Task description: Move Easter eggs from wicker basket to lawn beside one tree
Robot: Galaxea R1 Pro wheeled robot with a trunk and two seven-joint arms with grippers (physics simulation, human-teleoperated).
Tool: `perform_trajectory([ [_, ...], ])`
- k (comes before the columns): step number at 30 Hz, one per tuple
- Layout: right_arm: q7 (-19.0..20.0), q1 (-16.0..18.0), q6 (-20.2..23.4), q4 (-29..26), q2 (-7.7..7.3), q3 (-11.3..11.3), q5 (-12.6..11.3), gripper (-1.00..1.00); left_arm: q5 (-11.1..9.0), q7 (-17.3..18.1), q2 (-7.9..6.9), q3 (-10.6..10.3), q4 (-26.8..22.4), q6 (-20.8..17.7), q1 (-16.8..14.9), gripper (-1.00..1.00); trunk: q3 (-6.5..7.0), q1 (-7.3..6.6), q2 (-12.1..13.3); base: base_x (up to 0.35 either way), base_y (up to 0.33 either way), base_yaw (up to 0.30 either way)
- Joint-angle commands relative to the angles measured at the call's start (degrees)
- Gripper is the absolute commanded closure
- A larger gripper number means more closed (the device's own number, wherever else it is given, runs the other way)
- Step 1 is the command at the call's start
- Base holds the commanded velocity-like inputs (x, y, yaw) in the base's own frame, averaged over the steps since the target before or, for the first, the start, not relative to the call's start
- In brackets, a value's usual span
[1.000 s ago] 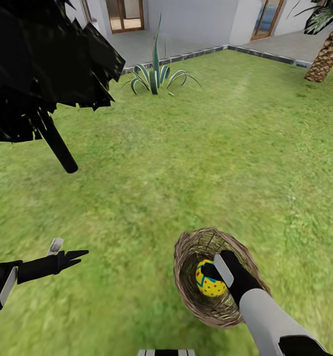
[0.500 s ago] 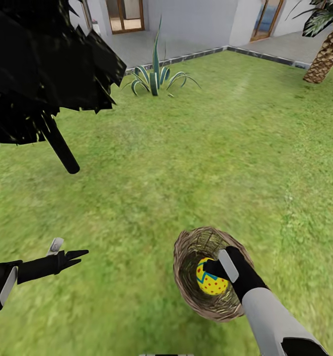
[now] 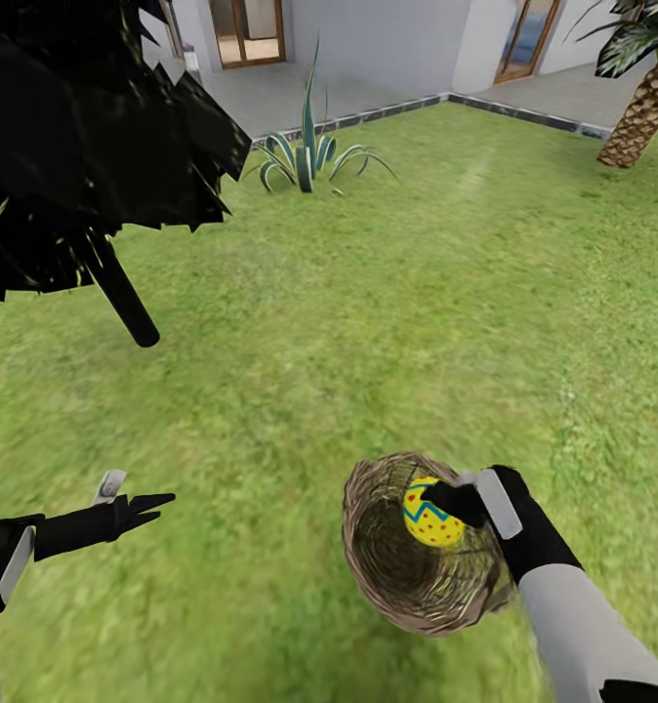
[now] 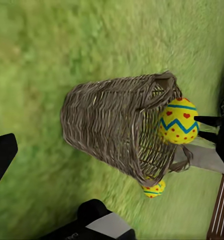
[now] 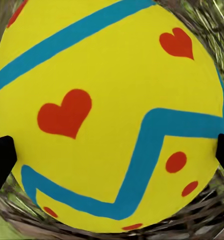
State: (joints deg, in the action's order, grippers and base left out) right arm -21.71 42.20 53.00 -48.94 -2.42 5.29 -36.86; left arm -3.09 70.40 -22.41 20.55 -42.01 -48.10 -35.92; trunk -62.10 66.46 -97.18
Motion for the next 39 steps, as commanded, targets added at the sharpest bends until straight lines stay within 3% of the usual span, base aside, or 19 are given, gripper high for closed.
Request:
perform_trajectory([
  [1, 0.5, -0.6, 0.5, -1.5, -0.62, 0.0, -2.5, 1.0, -0.2, 0.1, 0.0, 0.0, 0.0, -0.5, 0.0, -1.0, 0.15, -0.23, 0.4, 0.0, 0.0, 0.0],
  [3, 5.2, -1.7, 1.2, -3.0, -1.13, 0.1, -4.0, 1.0, -0.2, 0.1, 0.0, 0.0, 0.0, -0.5, 0.0, -1.0, 0.51, -0.67, 1.2, 0.0, 0.0, 0.0],
  [6, 14.8, -2.1, 1.4, -3.5, -1.4, 0.1, -4.2, 1.0, -0.2, 0.1, 0.0, 0.0, 0.0, -0.5, 0.0, -1.0, 1.05, -1.32, 2.4, 0.0, 0.0, 0.0],
  [9, 23.4, -2.9, 1.4, -3.4, -4.7, 0.0, -4.4, 1.0, -0.2, 0.1, 0.0, 0.0, 0.0, -0.5, 0.0, -1.0, 1.58, -1.98, 3.6, -0.012, 0.0, 0.0],
  [11, 27.8, -3.5, 1.3, -3.4, -5.73, 0.1, -4.3, 1.0, -0.2, 0.1, 0.0, 0.0, 0.0, -0.5, 0.0, -1.0, 1.94, -2.42, 4.4, -0.2, 0.0, 0.0],
  [17, 30.4, -3.7, 0.8, -3.4, -6.82, 0.1, -4.4, 1.0, -0.2, 0.2, 0.0, 0.0, 0.0, -0.6, 0.0, -1.0, 3.02, -3.74, 6.8, -0.107, 0.0, 0.0],
  [23, 38.8, -3.8, 0.6, -3.4, -6.97, 0.1, -4.2, 1.0, -0.2, 0.2, 0.0, 0.0, 0.0, -0.4, 0.0, -1.0, 4.1, -5.06, 9.2, -0.288, 0.0, 0.0],
  [30, 40.6, -4.5, 0.3, -3.4, -6.98, 0.2, -4.3, 1.0, -0.2, 0.5, -0.22, 0.2, 0.0, -0.3, 0.0, -1.0, 5.61, -6.6, 12.0, -0.15, 0.0, -0.187],
  [33, 44.5, -4.6, -0.9, -3.3, -7.12, 0.2, -4.1, 1.0, -0.4, 0.6, -0.65, 0.2, 0.0, -0.6, 0.0, -1.0, 5.94, -6.82, 12.4, -0.004, 0.0, -0.246],
  [39, 55.9, -6.8, -4.7, -3.0, -9.65, 0.1, -4.2, 1.0, 0.0, 8.8, -2.19, 0.1, 0.0, -0.2, 0.1, -1.0, 6.23, -6.82, 12.4, 0.0, 0.0, -0.246],
])
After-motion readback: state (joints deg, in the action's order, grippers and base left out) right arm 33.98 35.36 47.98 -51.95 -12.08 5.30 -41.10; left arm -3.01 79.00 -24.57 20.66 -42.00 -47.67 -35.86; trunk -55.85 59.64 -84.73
